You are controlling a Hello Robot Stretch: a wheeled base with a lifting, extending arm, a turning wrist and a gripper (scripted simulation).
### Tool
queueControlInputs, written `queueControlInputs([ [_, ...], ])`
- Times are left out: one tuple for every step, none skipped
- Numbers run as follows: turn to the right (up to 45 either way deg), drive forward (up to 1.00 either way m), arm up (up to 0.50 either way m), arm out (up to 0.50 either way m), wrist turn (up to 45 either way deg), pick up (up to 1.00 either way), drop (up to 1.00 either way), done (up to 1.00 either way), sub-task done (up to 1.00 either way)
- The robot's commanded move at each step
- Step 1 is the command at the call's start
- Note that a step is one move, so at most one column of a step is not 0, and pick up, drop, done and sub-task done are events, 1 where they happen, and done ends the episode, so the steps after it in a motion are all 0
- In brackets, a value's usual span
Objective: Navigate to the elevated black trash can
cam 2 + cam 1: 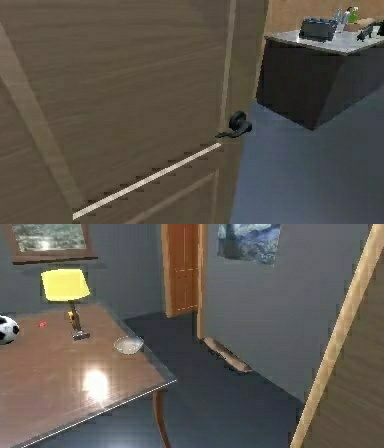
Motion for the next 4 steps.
queueControlInputs([
  [-36.0, 0.0, 0.0, 0.0, 0.0, 0.0, 0.0, 0.0, 0.0],
  [0.0, 0.3, 0.0, 0.0, 0.0, 0.0, 0.0, 0.0, 0.0],
  [-45.0, 0.0, 0.0, 0.0, 0.0, 0.0, 0.0, 0.0, 0.0],
  [-12.0, 0.0, 0.0, 0.0, 0.0, 0.0, 0.0, 0.0, 0.0],
])
